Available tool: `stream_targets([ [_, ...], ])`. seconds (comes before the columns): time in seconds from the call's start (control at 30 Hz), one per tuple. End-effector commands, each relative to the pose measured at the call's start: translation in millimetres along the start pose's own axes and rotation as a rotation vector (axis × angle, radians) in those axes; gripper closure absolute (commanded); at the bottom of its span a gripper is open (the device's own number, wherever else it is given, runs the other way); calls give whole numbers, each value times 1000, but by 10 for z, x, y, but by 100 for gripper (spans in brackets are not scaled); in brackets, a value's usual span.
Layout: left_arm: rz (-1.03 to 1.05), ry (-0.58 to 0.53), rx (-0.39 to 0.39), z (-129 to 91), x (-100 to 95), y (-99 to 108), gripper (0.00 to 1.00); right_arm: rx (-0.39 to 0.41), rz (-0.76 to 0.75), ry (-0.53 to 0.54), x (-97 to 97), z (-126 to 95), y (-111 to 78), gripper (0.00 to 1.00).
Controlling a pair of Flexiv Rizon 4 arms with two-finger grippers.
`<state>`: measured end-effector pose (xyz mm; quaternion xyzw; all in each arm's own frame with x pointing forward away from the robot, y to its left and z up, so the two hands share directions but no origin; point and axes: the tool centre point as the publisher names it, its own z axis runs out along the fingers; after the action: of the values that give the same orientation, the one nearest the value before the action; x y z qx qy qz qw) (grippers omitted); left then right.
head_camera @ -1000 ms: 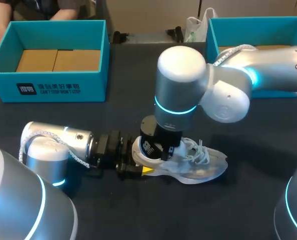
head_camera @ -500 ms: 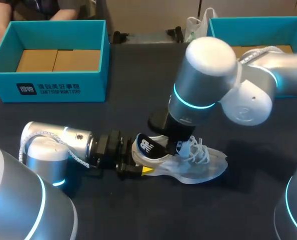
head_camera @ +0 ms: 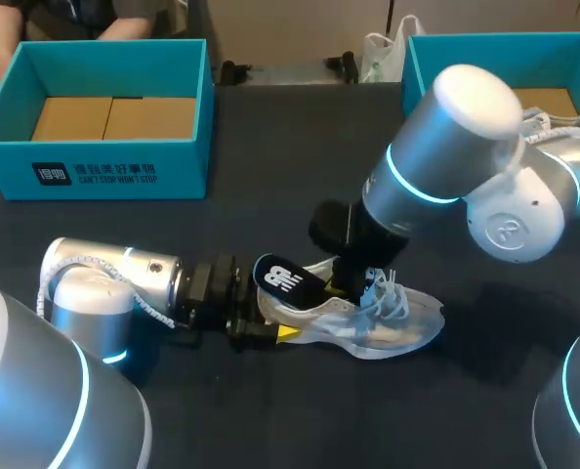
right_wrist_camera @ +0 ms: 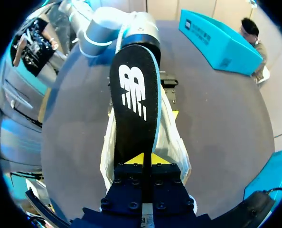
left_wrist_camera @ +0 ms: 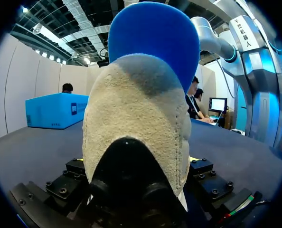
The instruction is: Take the shoe out of the shoebox, open the shoe tongue, remove and reinsert the insole, then place the shoe into the shoebox
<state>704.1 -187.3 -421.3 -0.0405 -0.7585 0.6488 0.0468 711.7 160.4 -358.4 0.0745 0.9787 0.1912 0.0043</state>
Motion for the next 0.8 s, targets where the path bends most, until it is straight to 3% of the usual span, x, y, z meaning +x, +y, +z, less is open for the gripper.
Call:
stream_targets([
  [0.03,0,-1,-2,8,-4,26,100,-1,-23,9,-3,7,72,100],
  [0.43,0,-1,-2,8,-4,26,100,46,-89,68,22,-11,263,100],
  [0.8,0,-1,-2,8,-4,26,100,2,-132,183,-63,43,296,100],
])
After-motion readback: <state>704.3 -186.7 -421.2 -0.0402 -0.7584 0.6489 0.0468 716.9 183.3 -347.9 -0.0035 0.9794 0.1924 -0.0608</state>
